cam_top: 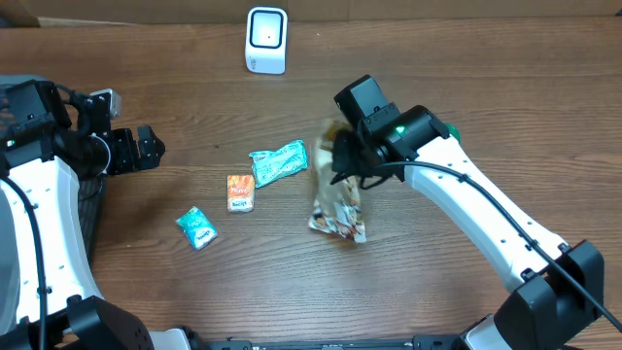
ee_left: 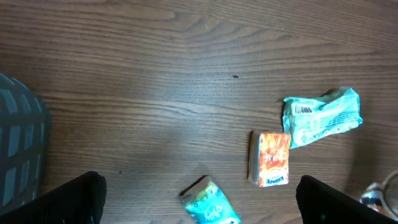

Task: Scan the item barcode

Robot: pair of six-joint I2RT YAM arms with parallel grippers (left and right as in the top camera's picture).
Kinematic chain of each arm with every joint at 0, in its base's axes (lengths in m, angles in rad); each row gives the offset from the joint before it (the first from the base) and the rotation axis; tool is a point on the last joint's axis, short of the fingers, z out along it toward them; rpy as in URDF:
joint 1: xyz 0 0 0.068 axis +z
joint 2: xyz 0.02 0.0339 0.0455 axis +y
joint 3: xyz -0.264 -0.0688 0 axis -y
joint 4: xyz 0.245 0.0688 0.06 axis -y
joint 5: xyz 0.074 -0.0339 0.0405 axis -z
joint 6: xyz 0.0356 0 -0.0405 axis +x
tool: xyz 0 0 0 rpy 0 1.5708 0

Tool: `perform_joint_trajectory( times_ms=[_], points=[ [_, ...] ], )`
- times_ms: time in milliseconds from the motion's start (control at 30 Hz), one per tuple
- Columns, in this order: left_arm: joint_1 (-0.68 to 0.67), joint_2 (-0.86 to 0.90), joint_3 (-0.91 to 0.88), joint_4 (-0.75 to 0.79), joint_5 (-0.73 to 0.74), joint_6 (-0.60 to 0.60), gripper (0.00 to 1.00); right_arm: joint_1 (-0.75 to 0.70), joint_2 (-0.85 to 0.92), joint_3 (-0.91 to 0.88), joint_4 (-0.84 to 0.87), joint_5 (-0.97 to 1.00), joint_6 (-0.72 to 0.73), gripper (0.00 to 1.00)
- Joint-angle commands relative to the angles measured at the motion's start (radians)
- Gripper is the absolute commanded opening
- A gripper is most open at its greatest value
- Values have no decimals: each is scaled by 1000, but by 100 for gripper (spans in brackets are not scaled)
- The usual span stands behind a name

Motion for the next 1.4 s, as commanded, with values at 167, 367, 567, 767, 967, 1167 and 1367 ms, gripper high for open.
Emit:
perform_joint_trajectory(
  times_ms=[167, 367, 567, 767, 967, 1167, 1367],
  points=[
    [-6, 0, 18, 0, 14, 22, 100, -18, 49, 0, -13, 72, 120, 15],
    [-6, 0, 18, 0, 14, 22, 100, -47, 70, 1, -106, 68, 44, 57],
    [-6, 0, 18, 0, 14, 22, 100, -100, 76, -1, -280, 60, 0, 58],
    [-6, 0, 18, 0, 14, 22, 100, -96, 82, -109, -260, 134, 34, 50],
    [-6, 0, 18, 0, 14, 22, 100, -104, 83, -277, -129, 136, 58, 46],
    [-6, 0, 18, 0, 14, 22, 100, -69, 84, -341, -2, -5, 26, 45],
    [-6, 0, 18, 0, 14, 22, 100, 60, 85, -343, 85, -103, -64, 45]
  ],
)
